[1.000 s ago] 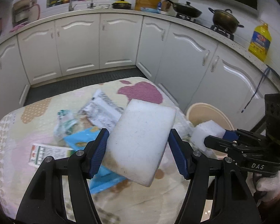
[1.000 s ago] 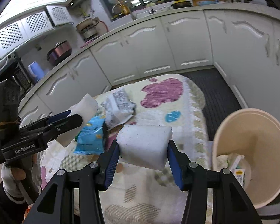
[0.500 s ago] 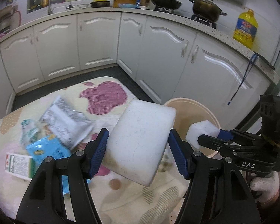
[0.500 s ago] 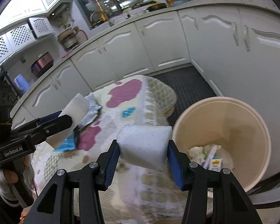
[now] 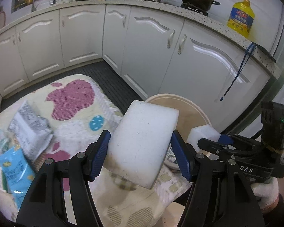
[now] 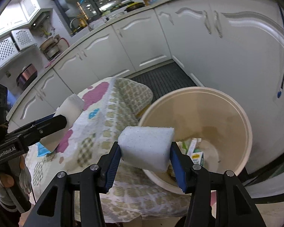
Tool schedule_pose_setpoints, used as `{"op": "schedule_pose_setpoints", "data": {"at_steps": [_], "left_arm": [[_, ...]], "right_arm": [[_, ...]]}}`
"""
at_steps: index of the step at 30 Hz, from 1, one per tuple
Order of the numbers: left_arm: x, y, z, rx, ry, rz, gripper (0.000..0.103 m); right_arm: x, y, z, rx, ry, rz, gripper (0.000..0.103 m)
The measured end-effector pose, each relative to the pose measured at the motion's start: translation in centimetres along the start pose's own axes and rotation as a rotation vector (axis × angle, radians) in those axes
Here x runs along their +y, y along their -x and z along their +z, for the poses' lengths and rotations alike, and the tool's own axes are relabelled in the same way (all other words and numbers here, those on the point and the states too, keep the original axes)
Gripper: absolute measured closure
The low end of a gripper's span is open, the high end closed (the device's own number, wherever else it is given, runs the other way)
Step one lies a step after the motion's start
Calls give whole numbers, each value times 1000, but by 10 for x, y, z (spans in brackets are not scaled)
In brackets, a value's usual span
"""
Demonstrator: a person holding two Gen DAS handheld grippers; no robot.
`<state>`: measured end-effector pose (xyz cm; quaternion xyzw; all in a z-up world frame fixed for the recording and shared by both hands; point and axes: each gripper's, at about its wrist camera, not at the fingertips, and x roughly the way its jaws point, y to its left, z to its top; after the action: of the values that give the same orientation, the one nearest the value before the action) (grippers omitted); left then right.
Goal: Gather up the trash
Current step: 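Lift both white foam blocks and carry them over the beige bin, then open both tools over the bin to drop the foam blocks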
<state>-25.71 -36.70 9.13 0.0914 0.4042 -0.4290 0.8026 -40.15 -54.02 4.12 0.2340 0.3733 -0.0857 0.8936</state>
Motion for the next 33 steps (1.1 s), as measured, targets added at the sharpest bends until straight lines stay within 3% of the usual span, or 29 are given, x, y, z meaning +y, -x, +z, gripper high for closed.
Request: {"op": "schedule_pose_setpoints", "data": {"at_steps": [9, 26, 33], "left_arm": [[-15, -43, 10, 66, 36, -71, 38], [-25, -93, 20, 129, 50, -88, 37], [-25, -107, 22, 167, 83, -125, 35]], "right_arm": [[-34, -11, -3, 28, -70, -44, 52], [-57, -28, -3, 69, -104, -104, 50], [-65, -34, -3, 84, -146, -128, 39]]}}
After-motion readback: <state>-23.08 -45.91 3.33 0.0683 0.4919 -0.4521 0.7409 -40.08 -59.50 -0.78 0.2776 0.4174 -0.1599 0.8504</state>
